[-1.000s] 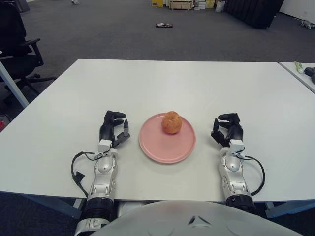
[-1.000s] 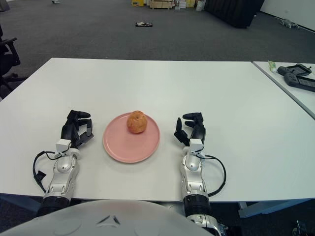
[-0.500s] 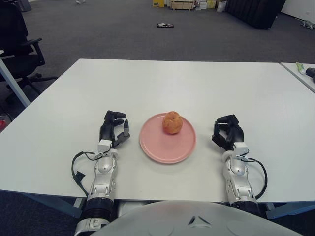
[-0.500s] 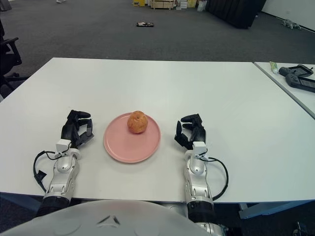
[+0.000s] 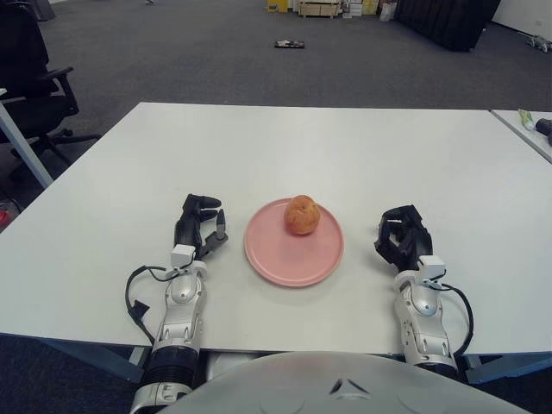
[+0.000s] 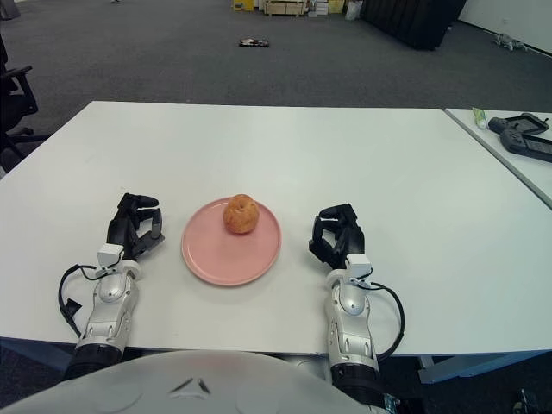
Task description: Put the apple into the plate.
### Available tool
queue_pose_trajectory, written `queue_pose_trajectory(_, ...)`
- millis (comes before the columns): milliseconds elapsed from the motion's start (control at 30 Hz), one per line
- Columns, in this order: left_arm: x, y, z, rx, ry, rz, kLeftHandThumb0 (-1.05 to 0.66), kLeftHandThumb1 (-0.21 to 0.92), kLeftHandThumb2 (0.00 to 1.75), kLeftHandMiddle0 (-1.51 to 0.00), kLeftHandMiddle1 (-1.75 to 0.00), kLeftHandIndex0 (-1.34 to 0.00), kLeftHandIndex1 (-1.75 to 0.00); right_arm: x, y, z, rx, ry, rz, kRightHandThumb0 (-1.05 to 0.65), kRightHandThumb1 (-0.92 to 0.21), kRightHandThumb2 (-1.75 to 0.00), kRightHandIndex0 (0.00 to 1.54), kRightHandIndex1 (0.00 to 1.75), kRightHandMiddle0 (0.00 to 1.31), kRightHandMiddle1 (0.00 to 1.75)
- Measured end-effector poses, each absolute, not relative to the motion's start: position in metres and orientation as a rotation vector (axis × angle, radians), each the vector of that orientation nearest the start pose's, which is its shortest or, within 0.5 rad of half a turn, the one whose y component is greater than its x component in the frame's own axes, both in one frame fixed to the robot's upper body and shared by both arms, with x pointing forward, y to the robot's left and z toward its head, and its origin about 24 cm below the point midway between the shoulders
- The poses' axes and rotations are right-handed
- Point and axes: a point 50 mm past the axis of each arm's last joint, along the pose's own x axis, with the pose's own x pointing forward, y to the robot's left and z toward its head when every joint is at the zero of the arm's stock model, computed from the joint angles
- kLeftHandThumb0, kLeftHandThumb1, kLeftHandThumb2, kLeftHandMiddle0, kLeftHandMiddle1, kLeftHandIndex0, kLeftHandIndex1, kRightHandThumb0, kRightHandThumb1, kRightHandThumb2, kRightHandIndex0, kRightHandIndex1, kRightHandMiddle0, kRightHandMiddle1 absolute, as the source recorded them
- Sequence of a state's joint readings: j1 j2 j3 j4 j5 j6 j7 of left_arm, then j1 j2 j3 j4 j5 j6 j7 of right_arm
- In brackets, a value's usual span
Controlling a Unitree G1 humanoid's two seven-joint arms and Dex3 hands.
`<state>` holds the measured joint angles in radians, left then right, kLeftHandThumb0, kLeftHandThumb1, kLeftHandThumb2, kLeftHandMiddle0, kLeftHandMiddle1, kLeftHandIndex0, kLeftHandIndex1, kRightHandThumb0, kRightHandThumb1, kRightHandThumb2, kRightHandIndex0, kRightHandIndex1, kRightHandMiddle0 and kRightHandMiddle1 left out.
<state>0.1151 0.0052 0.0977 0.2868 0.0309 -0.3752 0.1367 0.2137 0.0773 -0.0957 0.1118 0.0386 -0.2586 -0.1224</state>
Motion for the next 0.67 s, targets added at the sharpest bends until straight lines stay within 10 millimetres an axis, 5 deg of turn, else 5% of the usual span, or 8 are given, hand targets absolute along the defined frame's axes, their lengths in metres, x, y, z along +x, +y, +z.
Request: queue_pose_trajectory(667,0.2134,0.1857,-0.0133,0.064,0.028,0.247,-0.39,0.65,0.90,-0.63,-1.58,-0.36,-1.75,0.1932,-0.1805,-0.0048,0.122,0.082,-0.316,-0.40,-0.61,-0.95,0.69,1.75,0.39,1.75)
